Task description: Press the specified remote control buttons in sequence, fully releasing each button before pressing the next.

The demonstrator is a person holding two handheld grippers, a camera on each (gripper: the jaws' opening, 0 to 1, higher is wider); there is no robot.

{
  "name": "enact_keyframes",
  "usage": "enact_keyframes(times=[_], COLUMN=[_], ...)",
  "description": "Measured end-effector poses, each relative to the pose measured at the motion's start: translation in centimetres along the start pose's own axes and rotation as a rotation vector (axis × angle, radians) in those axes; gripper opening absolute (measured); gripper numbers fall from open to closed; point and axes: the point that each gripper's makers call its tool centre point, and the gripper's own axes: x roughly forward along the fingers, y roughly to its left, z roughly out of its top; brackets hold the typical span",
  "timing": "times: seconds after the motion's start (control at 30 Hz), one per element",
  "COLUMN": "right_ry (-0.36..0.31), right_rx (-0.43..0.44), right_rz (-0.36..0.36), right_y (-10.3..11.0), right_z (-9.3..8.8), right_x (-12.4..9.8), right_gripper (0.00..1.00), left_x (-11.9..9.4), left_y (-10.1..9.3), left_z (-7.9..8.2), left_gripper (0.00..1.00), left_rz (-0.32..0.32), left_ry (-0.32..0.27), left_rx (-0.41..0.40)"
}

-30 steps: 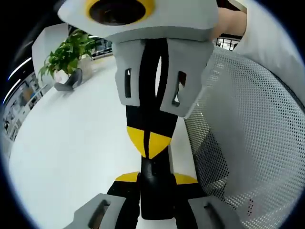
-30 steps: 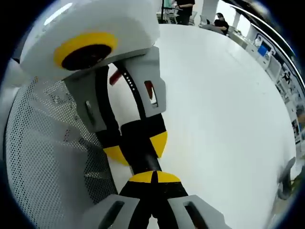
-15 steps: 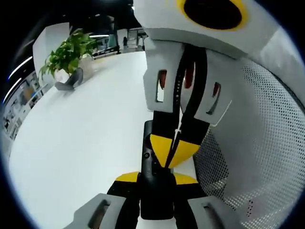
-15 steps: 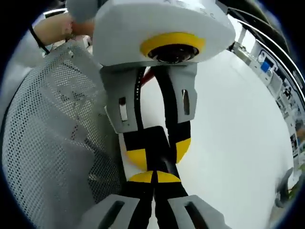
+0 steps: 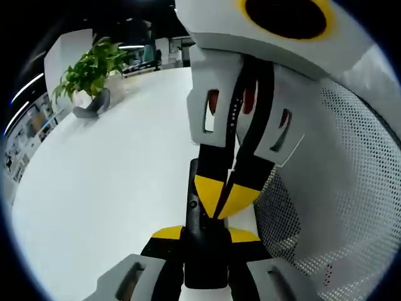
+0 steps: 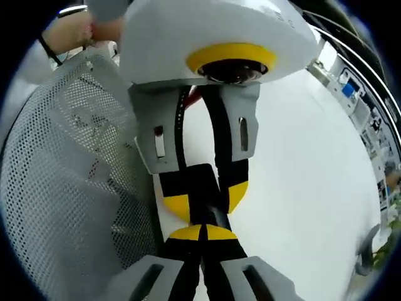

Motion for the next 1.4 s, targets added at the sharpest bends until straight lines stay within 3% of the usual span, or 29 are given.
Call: enact_keyframes(times=[0.17, 0.43, 0.6, 0.7, 0.73, 0.77, 0.8, 0.9, 1.07, 1.17, 1.4], right_ry=[0.034, 0.005, 0.024, -0.018, -0.068, -0.064, -0.055, -0.072, -0.079, -0.058, -0.046], right_rx=[0.027, 0.036, 0.033, 0.015, 0.077, 0.118, 0.069, 0.050, 0.063, 0.043, 0.049], right_rz=[0.017, -0.007, 0.008, 0.034, 0.070, 0.061, 0.048, 0.035, 0.030, -0.016, -0.005], right_y=[-0.2, -0.1, -0.1, 0.4, 1.1, 1.1, 0.6, 0.4, 0.2, -0.6, -0.5], right_z=[0.1, 0.1, 0.2, 0.4, 1.0, 0.8, 0.9, 1.3, 1.2, 0.6, 0.1], right_x=[0.2, 0.2, 0.2, 0.2, 0.5, 0.6, 0.4, 0.4, 0.4, 0.1, 0.0], right_gripper=[0.00, 0.00, 0.00, 0.00, 0.00, 0.00, 0.00, 0.00, 0.00, 0.00, 0.00], left_x=[0.0, 0.0, 0.0, 0.0, 0.0, 0.0, -0.1, -0.1, -0.1, -0.1, -0.1], left_y=[0.0, 0.0, -0.1, -0.1, -0.1, -0.1, -0.1, -0.2, -0.2, -0.2, -0.1], left_z=[0.0, 0.0, 0.0, 0.0, 0.0, 0.0, 0.0, 0.0, 0.1, 0.1, 0.1], left_gripper=[0.24, 0.24, 0.24, 0.24, 0.24, 0.24, 0.24, 0.24, 0.24, 0.24, 0.24], left_rz=[-0.001, -0.004, -0.006, -0.005, -0.005, -0.006, -0.005, -0.005, -0.003, 0.000, -0.002], left_ry=[-0.002, 0.006, 0.011, 0.017, 0.017, 0.018, 0.018, 0.018, 0.016, 0.010, 0.000], left_rx=[0.003, 0.012, 0.012, 0.011, 0.011, 0.017, 0.009, 0.012, 0.009, 0.004, 0.003])
